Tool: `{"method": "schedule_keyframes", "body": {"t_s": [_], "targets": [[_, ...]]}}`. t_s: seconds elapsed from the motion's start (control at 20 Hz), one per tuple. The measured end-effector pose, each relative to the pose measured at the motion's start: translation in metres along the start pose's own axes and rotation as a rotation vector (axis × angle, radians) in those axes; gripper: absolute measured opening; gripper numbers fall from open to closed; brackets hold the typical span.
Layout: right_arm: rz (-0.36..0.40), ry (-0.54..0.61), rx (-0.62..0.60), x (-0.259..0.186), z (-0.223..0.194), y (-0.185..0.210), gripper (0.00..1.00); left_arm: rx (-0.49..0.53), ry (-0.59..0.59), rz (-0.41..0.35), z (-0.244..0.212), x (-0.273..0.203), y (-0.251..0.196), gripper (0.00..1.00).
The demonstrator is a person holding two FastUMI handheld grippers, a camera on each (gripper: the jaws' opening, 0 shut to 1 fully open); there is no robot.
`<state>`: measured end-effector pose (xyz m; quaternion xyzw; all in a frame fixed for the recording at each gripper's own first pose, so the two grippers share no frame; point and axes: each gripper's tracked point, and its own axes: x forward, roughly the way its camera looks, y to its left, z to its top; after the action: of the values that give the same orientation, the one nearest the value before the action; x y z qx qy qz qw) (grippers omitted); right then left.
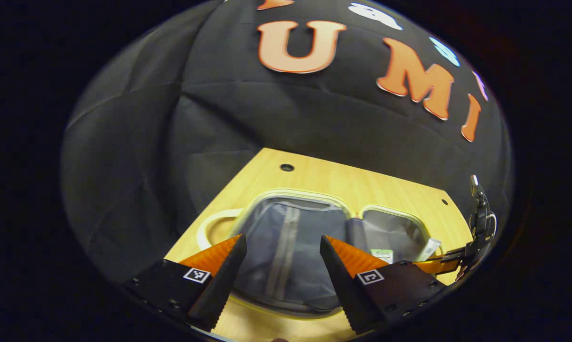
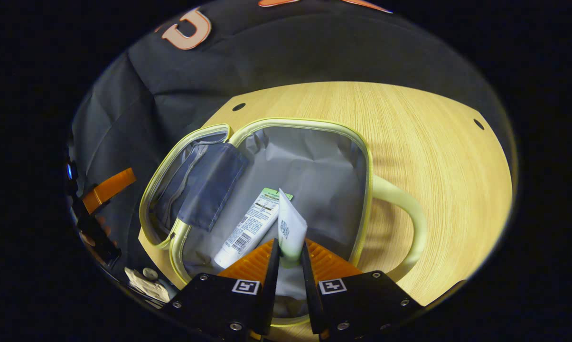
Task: First open the suitcase, pack the skin care products into it, and then close the suitcase.
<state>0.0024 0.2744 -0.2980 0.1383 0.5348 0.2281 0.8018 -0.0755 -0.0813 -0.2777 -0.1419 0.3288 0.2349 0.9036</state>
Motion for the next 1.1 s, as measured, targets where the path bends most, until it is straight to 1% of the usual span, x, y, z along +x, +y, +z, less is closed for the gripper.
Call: {"method": "schedule_keyframes", "body": {"t_s": [0.05, 0.15, 0.2, 0.25, 0.3, 0.35, 0.4, 0.45, 0.5, 0.55, 0.6, 0.65, 0.7, 0.75, 0.8, 0.85, 0.9, 1.0, 1.1], "targets": [[-0.003, 0.002, 0.014, 0.001, 0.002, 0.0, 0.32, -0.04, 0.005, 0.023, -0.001, 0.0, 0.017, 0.96], [0.002, 0.004, 0.031, 0.009, 0.001, 0.007, 0.34, -0.131, 0.025, 0.069, -0.007, 0.0, 0.049, 0.96], [0.006, 0.002, 0.036, 0.009, 0.001, 0.009, 0.4, -0.178, 0.031, 0.088, -0.012, 0.006, 0.068, 0.96], [0.017, 0.011, 0.044, 0.007, 0.0, 0.011, 0.44, -0.224, 0.041, 0.107, -0.018, 0.013, 0.076, 0.96], [0.029, 0.007, 0.054, 0.004, 0.002, 0.014, 0.51, -0.261, 0.073, 0.129, -0.032, 0.019, 0.086, 0.96], [0.028, 0.003, 0.058, 0.003, 0.004, 0.015, 0.55, -0.291, 0.088, 0.143, -0.036, 0.022, 0.097, 0.96], [0.021, -0.008, 0.056, 0.001, 0.006, 0.013, 0.63, -0.33, 0.087, 0.137, -0.038, 0.029, 0.105, 0.96], [0.014, -0.022, 0.049, -0.003, 0.008, 0.013, 0.66, -0.373, 0.093, 0.13, -0.041, 0.035, 0.11, 0.96], [0.003, -0.043, 0.04, -0.007, 0.012, 0.011, 0.71, -0.411, 0.098, 0.128, -0.042, 0.034, 0.113, 0.96], [-0.018, -0.071, 0.026, -0.01, 0.018, 0.007, 0.74, -0.44, 0.098, 0.136, -0.041, 0.034, 0.121, 0.96], [-0.039, -0.102, 0.01, -0.012, 0.021, 0.003, 0.79, -0.465, 0.098, 0.135, -0.039, 0.037, 0.128, 0.96], [-0.062, -0.133, -0.004, -0.02, 0.026, -0.002, 0.81, -0.492, 0.091, 0.126, -0.034, 0.042, 0.131, 0.96], [-0.083, -0.158, -0.014, -0.028, 0.031, -0.008, 0.86, -0.512, 0.093, 0.116, -0.032, 0.048, 0.134, 0.96], [-0.102, -0.186, -0.025, -0.036, 0.037, -0.013, 0.88, -0.52, 0.112, 0.114, -0.034, 0.055, 0.136, 0.95], [-0.124, -0.217, -0.037, -0.044, 0.042, -0.02, 0.92, -0.522, 0.132, 0.107, -0.038, 0.063, 0.136, 0.9], [-0.142, -0.254, -0.051, -0.055, 0.051, -0.025, 0.92, -0.525, 0.156, 0.098, -0.042, 0.073, 0.136, 0.96], [-0.158, -0.285, -0.061, -0.065, 0.057, -0.03, 0.94, -0.531, 0.174, 0.093, -0.043, 0.08, 0.137, 0.93], [-0.187, -0.339, -0.076, -0.086, 0.067, -0.04, 0.94, -0.501, 0.196, 0.076, -0.047, 0.095, 0.137, 0.91], [-0.236, -0.399, -0.084, -0.109, 0.079, -0.054, 0.94, -0.478, 0.225, 0.065, -0.049, 0.107, 0.135, 0.85]]}}
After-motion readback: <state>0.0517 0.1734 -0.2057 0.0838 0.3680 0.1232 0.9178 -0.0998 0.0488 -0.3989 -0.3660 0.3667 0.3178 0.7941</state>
